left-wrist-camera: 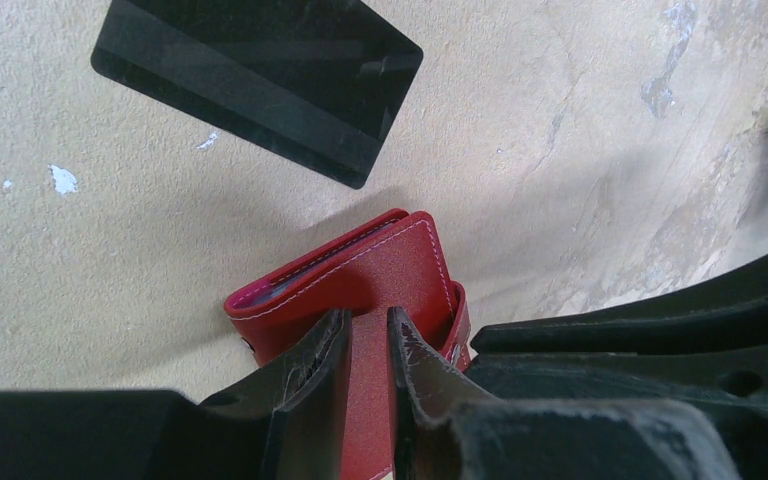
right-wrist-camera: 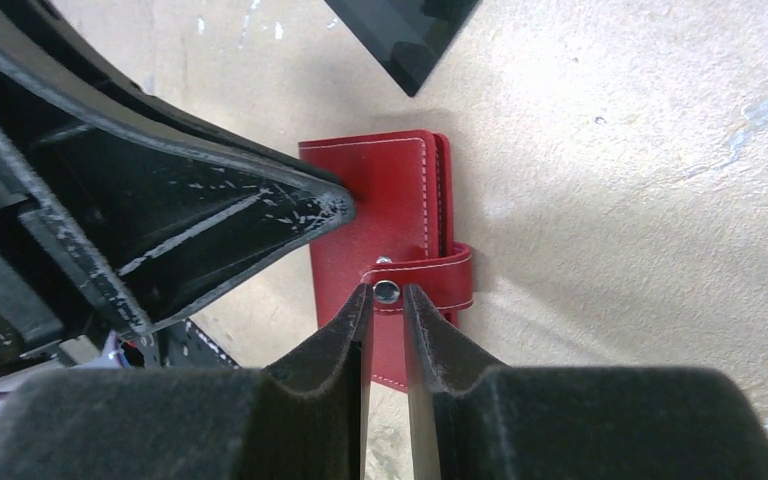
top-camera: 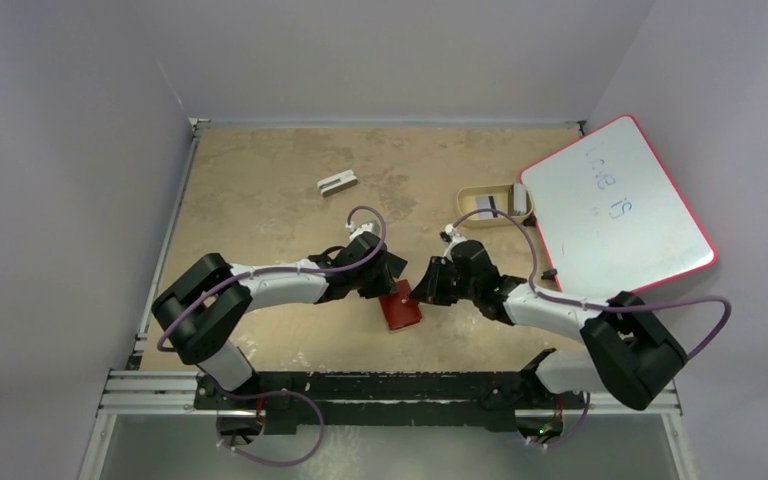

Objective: Put the credit cards into the card holder
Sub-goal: Close the card holder at the center of the board.

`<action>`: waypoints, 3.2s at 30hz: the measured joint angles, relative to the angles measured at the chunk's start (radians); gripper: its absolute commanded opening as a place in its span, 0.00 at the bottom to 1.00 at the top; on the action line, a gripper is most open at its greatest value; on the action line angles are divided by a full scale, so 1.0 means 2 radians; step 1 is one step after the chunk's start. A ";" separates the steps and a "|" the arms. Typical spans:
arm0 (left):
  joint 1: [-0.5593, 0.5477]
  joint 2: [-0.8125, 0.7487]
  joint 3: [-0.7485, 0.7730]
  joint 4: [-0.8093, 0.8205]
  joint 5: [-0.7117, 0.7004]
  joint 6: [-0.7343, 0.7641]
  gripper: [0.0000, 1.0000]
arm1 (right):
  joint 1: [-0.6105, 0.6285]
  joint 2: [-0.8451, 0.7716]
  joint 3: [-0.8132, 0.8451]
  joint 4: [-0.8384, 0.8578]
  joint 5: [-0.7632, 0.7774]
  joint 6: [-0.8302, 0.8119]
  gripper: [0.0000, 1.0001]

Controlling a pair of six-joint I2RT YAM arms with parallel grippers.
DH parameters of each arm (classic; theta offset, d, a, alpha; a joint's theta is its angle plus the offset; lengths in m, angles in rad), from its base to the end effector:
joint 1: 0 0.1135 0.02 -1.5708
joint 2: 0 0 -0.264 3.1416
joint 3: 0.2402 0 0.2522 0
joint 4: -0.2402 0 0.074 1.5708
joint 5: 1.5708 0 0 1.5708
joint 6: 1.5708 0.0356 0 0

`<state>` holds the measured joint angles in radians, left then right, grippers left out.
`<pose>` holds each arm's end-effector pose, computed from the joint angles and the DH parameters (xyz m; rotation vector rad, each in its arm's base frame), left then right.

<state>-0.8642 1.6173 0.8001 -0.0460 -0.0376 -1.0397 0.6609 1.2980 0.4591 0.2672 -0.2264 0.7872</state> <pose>0.2054 -0.2386 0.1564 -0.2459 2.5888 -0.7540 0.1914 0.1589 0.1668 0.0028 2.3302 1.0388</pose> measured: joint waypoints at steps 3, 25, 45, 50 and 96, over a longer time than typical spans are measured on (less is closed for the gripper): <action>0.000 0.000 0.000 0.000 0.000 0.000 0.20 | 0.000 0.012 0.000 0.000 0.000 -0.005 0.19; 0.000 0.000 -0.001 0.002 0.000 0.000 0.20 | 0.000 0.045 0.006 0.031 -0.004 -0.018 0.17; 0.000 0.000 -0.001 0.002 0.000 -0.001 0.20 | 0.000 0.059 0.042 -0.021 0.001 -0.041 0.16; 0.000 0.000 -0.001 0.002 0.000 -0.006 0.20 | 0.000 0.067 0.043 -0.015 -0.002 -0.047 0.16; -0.001 0.002 -0.001 0.007 0.000 -0.008 0.20 | 0.017 0.094 0.106 -0.103 -0.051 -0.172 0.15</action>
<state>-0.8665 1.6215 0.7982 -0.0319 -0.0368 -1.0554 0.6941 1.4857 0.6720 0.0616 -0.3275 0.4438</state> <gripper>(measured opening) 0.198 0.150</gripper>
